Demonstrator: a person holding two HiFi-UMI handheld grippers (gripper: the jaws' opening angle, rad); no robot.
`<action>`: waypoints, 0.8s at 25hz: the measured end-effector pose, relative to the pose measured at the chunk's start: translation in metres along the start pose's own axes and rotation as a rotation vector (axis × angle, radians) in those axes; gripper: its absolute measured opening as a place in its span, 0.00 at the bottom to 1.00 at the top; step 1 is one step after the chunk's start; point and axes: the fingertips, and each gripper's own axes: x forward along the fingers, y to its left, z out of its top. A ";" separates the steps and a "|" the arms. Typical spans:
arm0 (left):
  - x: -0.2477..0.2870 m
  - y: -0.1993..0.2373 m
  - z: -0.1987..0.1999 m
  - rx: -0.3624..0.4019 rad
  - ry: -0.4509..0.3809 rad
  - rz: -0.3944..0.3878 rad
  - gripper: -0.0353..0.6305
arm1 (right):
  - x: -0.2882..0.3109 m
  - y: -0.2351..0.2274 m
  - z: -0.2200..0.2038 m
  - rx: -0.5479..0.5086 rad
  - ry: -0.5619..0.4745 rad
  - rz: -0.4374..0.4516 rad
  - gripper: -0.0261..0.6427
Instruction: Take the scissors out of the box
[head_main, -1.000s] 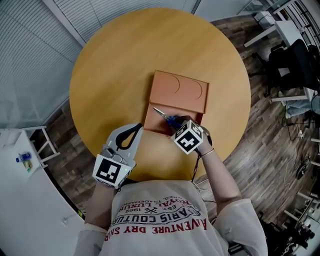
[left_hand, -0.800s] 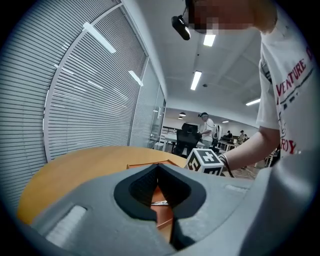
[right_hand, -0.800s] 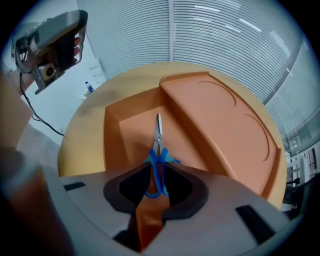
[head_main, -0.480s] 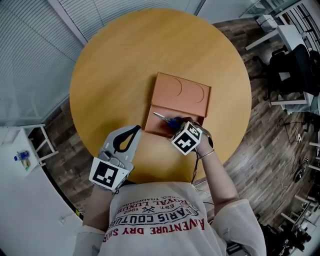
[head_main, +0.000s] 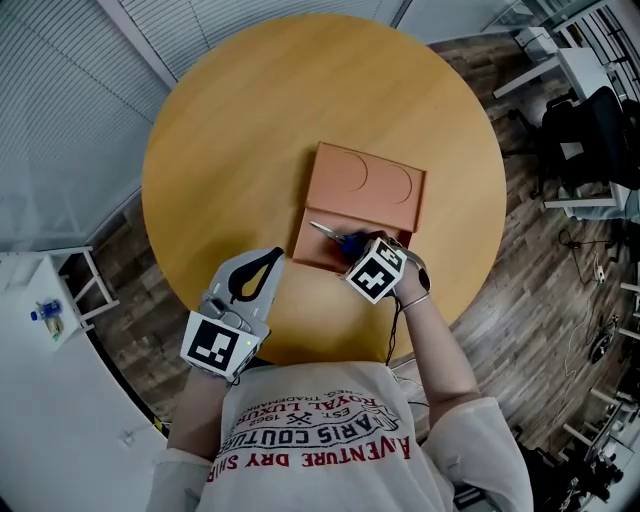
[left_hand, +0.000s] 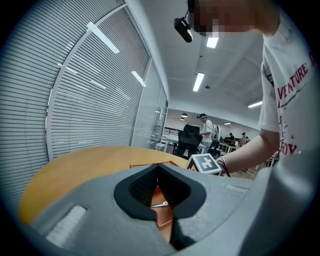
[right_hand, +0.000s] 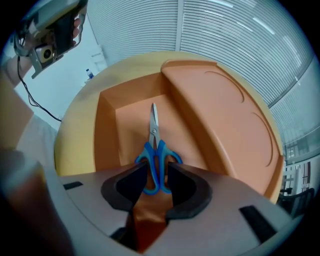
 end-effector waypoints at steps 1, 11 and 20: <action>-0.001 -0.001 -0.001 0.000 0.004 -0.003 0.07 | 0.000 0.001 0.000 -0.004 0.000 -0.004 0.23; -0.008 0.004 0.004 0.011 0.008 0.010 0.07 | -0.008 0.005 -0.001 -0.028 -0.041 -0.075 0.18; -0.022 0.018 0.012 0.023 0.007 0.031 0.07 | -0.063 0.018 0.017 0.008 -0.161 -0.114 0.17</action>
